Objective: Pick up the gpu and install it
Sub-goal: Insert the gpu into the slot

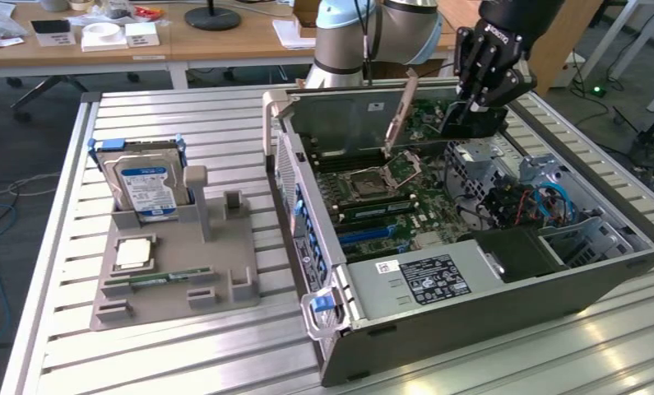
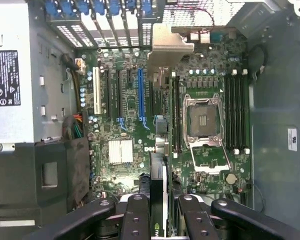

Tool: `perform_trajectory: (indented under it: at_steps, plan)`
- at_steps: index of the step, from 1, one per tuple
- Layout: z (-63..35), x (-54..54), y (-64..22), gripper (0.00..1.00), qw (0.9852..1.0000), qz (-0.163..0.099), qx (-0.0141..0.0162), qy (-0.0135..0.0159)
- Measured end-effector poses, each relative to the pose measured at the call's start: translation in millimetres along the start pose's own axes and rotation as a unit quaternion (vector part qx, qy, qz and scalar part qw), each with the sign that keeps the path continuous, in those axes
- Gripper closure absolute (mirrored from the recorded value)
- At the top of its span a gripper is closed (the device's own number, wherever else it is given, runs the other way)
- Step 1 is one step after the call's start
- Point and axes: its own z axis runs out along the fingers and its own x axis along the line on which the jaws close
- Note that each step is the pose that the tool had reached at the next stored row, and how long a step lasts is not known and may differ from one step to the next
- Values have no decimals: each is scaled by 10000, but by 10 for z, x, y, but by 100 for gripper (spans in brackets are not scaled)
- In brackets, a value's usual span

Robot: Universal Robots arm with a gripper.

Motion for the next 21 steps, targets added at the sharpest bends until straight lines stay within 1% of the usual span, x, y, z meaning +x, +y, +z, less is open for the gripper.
perform_trajectory:
  at_steps: [6,11,12,13,14,17,18,19,21]
  plan:
    - [0,0,0,74,10000,-11,0,1]
    - [3,0,-1,74,9999,-154,-2,8]
    - [5,0,-1,74,9998,-180,2,9]
    - [10,-1,-1,74,9998,-198,14,10]
    - [16,-1,0,74,9998,-215,40,11]
    - [37,0,14,74,9996,-248,134,10]
    - [43,1,24,74,9996,-250,158,9]
    - [50,1,32,74,9995,-250,169,9]
    - [65,2,49,74,9995,-251,174,8]
